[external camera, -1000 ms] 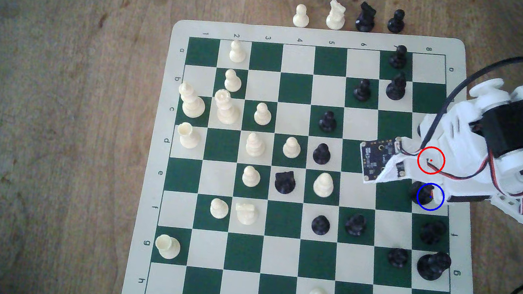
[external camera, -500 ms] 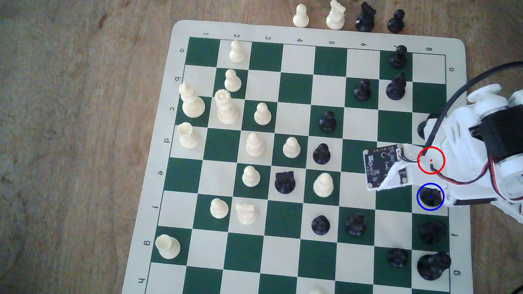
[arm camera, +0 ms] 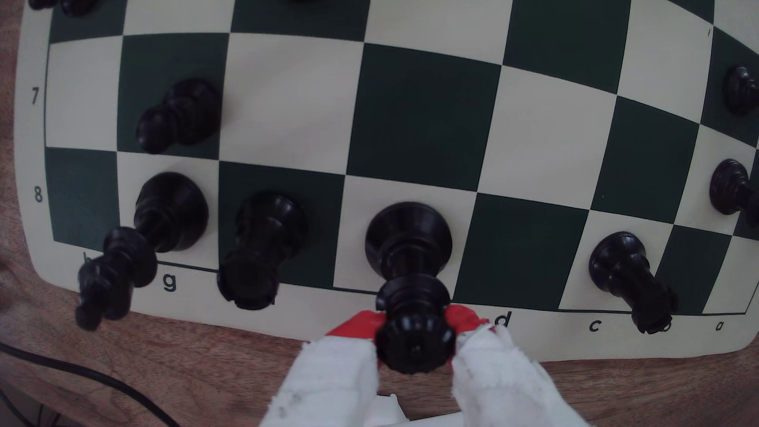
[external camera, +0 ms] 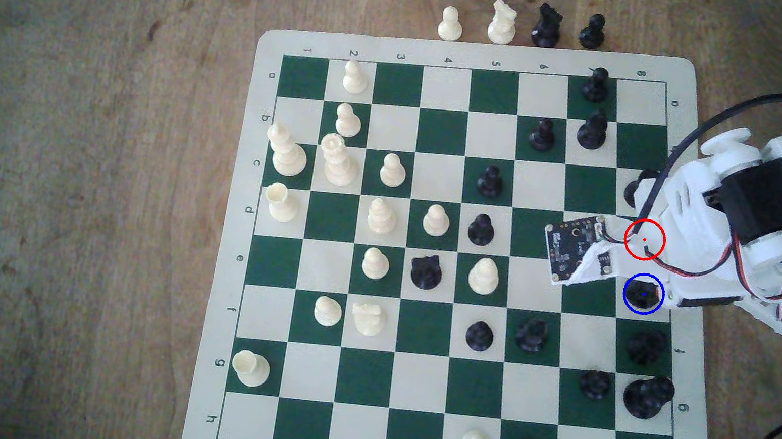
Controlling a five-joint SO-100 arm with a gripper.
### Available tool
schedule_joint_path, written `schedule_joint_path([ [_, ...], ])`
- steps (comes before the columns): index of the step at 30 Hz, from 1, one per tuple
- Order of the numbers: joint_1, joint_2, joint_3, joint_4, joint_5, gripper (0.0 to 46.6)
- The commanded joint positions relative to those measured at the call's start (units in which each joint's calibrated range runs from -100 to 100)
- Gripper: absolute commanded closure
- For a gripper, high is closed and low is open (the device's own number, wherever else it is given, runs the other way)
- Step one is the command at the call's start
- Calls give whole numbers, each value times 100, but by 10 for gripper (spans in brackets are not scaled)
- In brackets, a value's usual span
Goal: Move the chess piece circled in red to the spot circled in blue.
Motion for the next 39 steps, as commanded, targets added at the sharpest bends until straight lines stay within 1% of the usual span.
schedule_joint_path([
  [1, -39, -125, -84, -34, -24, 446],
  [5, -47, -92, -65, -42, -24, 441],
  [8, -55, -75, -65, -50, -24, 419],
  [9, -55, -83, -47, -59, -24, 392],
  [10, -55, -83, -29, -59, -29, 375],
  [13, -55, -151, -29, -34, -54, 347],
  [18, 31, -372, -11, -75, -34, 347],
  [26, 93, -329, -11, -165, -54, 347],
  [28, 109, -346, -11, -165, -39, 324],
  [30, 109, -338, -11, -165, -24, 292],
  [31, 109, -321, -11, -157, -15, 265],
  [32, 109, -312, -11, -157, -15, 255],
  [35, 133, -304, -11, -132, -5, 230],
  [39, 195, -406, -20, -26, 34, 223],
])
